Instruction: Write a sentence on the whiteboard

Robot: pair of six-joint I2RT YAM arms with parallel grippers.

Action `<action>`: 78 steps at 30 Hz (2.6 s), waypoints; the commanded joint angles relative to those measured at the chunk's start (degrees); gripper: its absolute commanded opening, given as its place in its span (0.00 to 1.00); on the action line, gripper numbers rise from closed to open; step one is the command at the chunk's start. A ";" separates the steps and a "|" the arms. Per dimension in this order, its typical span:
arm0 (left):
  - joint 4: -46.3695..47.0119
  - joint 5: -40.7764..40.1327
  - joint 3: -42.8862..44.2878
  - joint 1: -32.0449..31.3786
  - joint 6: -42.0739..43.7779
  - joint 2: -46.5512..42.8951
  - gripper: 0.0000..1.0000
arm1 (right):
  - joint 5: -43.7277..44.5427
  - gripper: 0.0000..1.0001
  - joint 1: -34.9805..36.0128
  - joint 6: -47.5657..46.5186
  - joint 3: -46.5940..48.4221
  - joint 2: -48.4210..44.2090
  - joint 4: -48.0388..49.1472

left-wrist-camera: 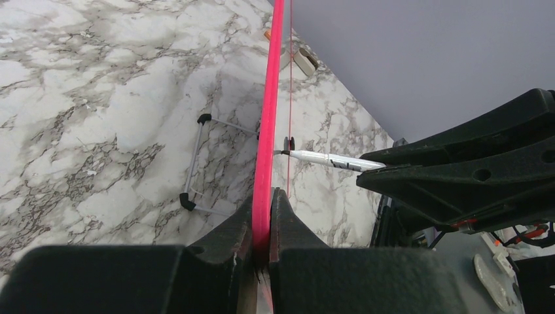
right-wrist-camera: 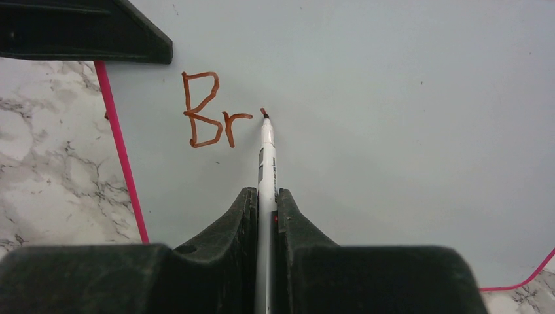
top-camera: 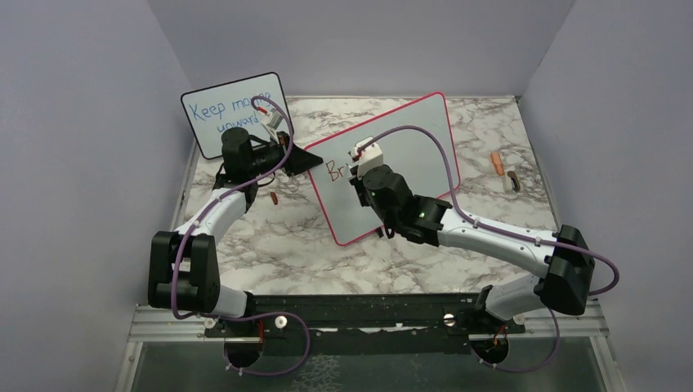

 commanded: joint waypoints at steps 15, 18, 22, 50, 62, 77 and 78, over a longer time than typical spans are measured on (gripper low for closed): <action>-3.98 -1.16 -0.63 -0.73 4.32 1.79 0.00 | -2.31 0.01 -0.38 2.13 -1.98 -2.77 -0.39; -3.98 -1.16 -0.63 -0.78 4.32 1.91 0.00 | -1.72 0.01 -0.38 2.23 -2.09 -2.91 -0.82; -3.98 -1.07 -0.55 -0.80 4.32 1.87 0.00 | -0.48 0.01 -0.38 2.14 -2.16 -2.55 -1.36; -3.98 -0.76 -0.55 -0.74 4.32 2.04 0.00 | -1.72 0.01 -0.38 3.81 -3.31 -2.59 -4.69; -3.98 -0.64 -0.54 -0.80 4.40 2.05 0.00 | -1.90 0.01 -0.38 1.45 -2.88 -4.85 -0.79; -3.98 -0.63 -0.42 -0.73 4.49 2.13 0.00 | -6.37 0.01 -4.19 -0.08 -5.36 -6.97 4.61; -3.98 -0.63 -0.45 -0.75 4.47 2.13 0.00 | -6.53 0.01 -4.24 -0.25 -5.52 -7.09 4.92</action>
